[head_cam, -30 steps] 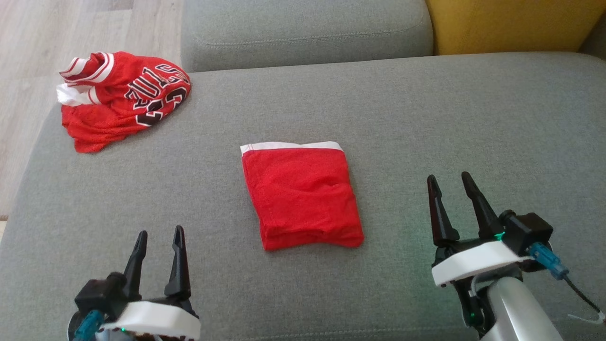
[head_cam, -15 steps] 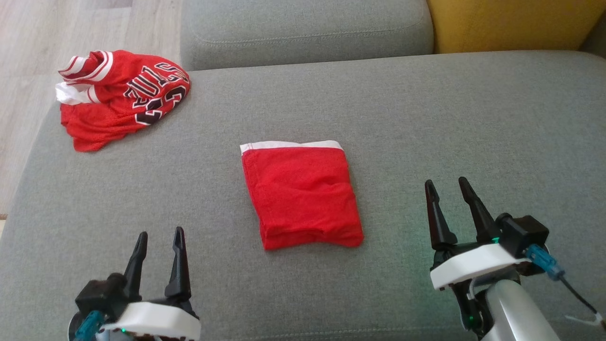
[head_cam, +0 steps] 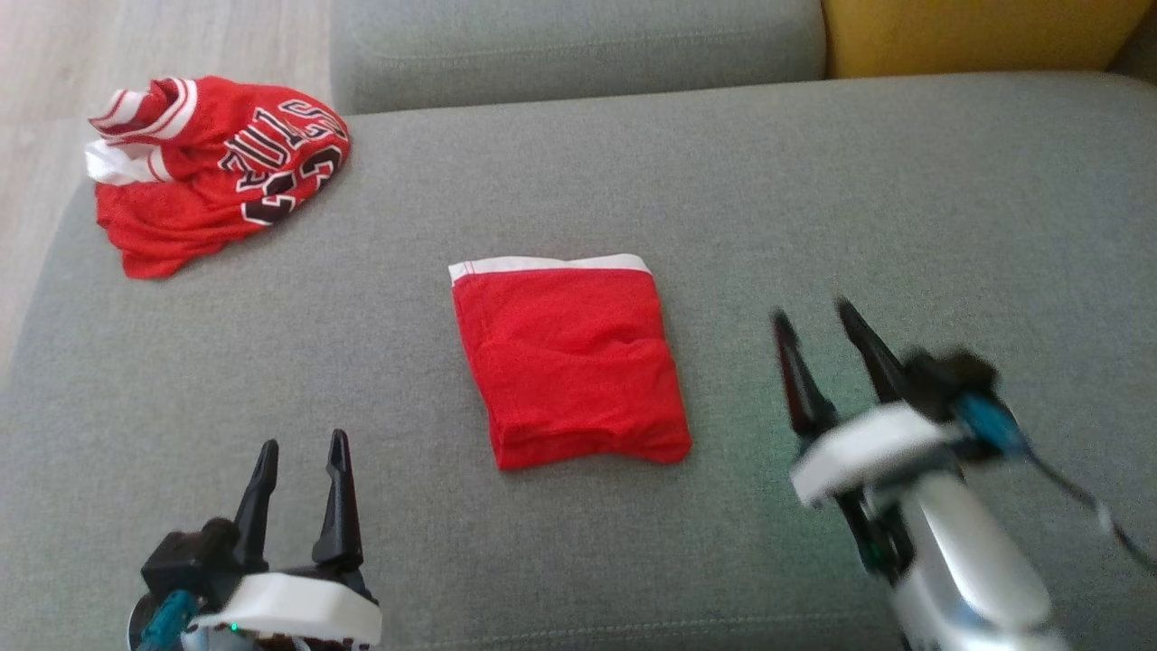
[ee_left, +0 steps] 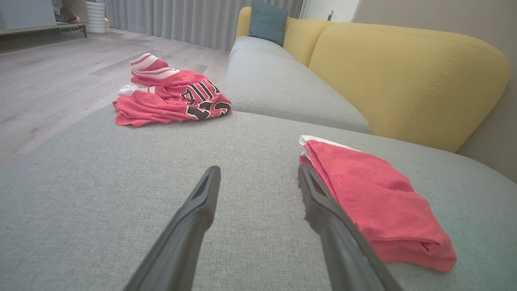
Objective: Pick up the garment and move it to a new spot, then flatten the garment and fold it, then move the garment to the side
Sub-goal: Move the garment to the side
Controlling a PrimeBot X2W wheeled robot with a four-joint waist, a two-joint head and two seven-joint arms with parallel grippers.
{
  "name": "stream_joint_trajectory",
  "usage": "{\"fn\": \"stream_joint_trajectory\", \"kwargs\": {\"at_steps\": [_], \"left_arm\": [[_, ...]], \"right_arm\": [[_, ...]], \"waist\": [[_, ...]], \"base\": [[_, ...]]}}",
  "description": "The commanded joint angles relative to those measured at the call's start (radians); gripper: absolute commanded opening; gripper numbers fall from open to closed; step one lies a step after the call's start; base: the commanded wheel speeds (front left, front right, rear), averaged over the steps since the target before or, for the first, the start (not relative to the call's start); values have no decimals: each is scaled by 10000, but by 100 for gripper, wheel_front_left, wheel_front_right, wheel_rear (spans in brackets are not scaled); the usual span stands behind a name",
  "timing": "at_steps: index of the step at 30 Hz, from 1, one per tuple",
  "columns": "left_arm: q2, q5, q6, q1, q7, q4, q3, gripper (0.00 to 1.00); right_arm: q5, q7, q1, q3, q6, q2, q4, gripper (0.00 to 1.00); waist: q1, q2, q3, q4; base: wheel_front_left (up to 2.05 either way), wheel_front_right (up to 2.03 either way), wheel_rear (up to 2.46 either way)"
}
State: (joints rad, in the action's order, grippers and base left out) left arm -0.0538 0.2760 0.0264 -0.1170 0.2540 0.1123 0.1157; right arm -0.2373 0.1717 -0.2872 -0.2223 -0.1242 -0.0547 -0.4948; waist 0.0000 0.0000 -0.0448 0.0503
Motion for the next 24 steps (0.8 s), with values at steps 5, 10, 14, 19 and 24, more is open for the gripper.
{"fn": "stream_joint_trajectory", "kwargs": {"at_steps": [5,10,14,19,24], "left_arm": [[35,13,6,735,78,-328,-333,100],[35,17,-60,962,78,-219,-230,100],[35,60,-59,1085,78,-150,-165,100],[35,110,-40,1286,78,-143,-154,100],[35,146,-58,1476,78,-102,-81,100]], "right_arm": [[-430,-1540,-2097,-1414,-65,45,-633,100],[-1660,-3317,-3361,-2786,-65,-113,-1810,100],[-2524,-4232,-3882,-3732,-65,-426,-2487,100],[-3309,-4743,-4388,-4284,-65,-617,-3257,100],[-3782,-4860,-4846,-4550,-65,-564,-4056,100]], "waist": [[0,0,-289,45],[0,0,-470,-135],[0,0,-639,-362],[0,0,-956,-609],[0,0,-1226,-827]], "base": [[0,0,0],[0,0,0],[0,0,0],[0,0,0],[0,0,0]]}}
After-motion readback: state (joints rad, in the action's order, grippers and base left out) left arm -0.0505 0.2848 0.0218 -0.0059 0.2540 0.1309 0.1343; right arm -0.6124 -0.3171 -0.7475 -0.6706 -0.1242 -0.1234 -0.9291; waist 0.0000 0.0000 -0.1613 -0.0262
